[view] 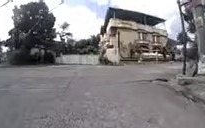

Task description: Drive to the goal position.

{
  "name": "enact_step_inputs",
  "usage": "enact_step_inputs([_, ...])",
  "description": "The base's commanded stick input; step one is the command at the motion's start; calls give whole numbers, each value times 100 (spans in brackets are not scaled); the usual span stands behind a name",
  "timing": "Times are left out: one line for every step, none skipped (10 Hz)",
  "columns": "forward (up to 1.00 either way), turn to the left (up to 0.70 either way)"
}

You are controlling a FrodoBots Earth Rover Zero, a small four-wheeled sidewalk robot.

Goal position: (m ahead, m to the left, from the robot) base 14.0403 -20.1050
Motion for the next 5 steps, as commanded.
enact_step_inputs([100, 0])
enact_step_inputs([100, 0])
enact_step_inputs([100, 0])
enact_step_inputs([100, 0])
enact_step_inputs([100, 0])
